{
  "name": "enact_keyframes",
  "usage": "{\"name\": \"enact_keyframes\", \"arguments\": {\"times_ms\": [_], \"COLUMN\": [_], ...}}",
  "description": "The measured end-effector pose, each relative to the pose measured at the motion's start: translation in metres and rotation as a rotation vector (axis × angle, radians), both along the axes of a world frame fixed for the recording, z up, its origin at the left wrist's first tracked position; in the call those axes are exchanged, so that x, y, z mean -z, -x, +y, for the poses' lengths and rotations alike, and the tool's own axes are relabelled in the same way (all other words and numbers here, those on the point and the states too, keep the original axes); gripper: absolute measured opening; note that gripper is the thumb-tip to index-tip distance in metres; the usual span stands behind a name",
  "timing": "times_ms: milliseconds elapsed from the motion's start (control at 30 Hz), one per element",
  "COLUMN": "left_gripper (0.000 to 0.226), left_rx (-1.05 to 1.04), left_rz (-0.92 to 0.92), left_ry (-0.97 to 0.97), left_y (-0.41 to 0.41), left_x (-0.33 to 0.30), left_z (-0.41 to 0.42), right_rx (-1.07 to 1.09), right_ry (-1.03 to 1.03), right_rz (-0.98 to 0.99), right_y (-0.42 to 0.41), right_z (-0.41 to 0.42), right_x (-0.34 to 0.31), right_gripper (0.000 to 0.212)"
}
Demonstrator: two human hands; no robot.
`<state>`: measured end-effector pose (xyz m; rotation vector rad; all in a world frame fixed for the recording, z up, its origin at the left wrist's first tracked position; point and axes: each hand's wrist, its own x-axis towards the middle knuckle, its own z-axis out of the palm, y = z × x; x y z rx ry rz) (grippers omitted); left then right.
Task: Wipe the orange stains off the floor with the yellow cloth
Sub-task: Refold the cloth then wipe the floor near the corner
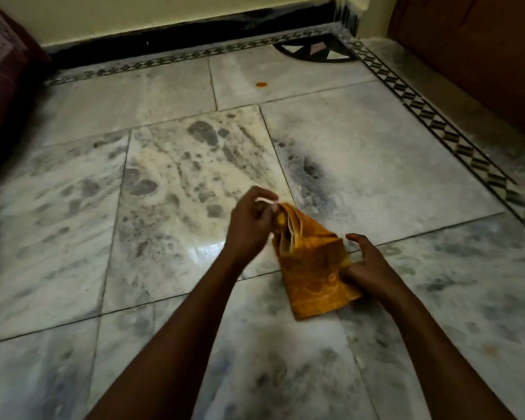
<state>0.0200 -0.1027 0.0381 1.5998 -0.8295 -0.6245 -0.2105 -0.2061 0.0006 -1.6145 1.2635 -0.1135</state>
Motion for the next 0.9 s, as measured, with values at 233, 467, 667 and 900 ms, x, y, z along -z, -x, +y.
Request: {"name": "enact_keyframes", "arguments": {"times_ms": [233, 467, 667, 900], "left_gripper": [0.018, 0.050, 0.060, 0.036], "left_rx": [-0.382, -0.107, -0.074, -0.318], "left_rz": [0.169, -0.110, -0.165, 0.281], "left_ry": [-0.133, -0.677, -0.796, -0.198], "left_y": [-0.013, 0.038, 0.060, 0.066], "left_x": [0.031, 0.049, 0.057, 0.022], "left_z": [-0.011, 0.005, -0.004, 0.020], "right_rx": [-0.281, 0.007, 0.074, 0.293], "right_ry": [0.359, 0.249, 0.152, -0.146], "right_rz": [0.289, 0.256, 0.132, -0.497], "right_y": [-0.013, -0.048, -0.055, -0.035], "right_z": [-0.013, -0.023, -0.013, -0.003], "right_x": [-0.004, 0.007, 0.011, -0.027], "right_gripper": [0.118, 0.085, 0.033, 0.055]}}
